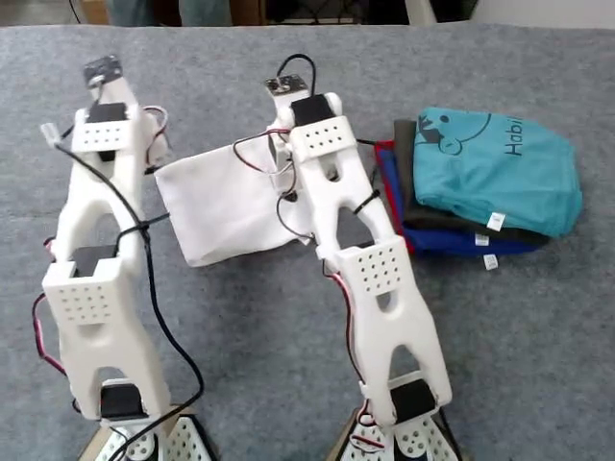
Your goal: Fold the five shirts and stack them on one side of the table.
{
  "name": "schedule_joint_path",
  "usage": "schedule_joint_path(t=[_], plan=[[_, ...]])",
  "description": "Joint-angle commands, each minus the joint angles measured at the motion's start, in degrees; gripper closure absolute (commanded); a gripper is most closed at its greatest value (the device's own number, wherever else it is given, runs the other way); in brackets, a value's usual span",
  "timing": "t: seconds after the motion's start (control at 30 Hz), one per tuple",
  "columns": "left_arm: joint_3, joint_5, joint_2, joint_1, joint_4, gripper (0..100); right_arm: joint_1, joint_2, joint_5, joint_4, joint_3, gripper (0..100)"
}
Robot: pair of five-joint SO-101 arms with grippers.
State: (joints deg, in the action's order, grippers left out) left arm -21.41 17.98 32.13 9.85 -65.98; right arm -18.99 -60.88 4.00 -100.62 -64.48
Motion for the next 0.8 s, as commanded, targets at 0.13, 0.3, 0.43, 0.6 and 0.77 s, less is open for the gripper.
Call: schedule_joint_path(t=[0.13, 0.3, 0.43, 0.6, 0.77], plan=[[0.92, 0.62, 1.67, -3.12, 5.80, 97, 2.81, 13.76, -0.18, -0.53, 7.16, 78.0], [0.84, 0.70, 2.81, -3.56, 1.93, 97, 2.90, 18.95, -0.26, -0.44, 11.12, 78.1], [-1.80, 2.90, 1.23, -3.21, -1.67, 97, 4.22, 19.74, -0.26, -0.44, 11.21, 78.3], [-4.79, 2.99, -4.48, -6.37, -5.36, 97, 6.15, 21.58, -0.44, -0.53, 11.30, 78.3], [4.62, 2.73, -4.92, -11.65, -3.78, 97, 9.23, 29.85, -2.20, -0.53, 14.99, 78.3]])
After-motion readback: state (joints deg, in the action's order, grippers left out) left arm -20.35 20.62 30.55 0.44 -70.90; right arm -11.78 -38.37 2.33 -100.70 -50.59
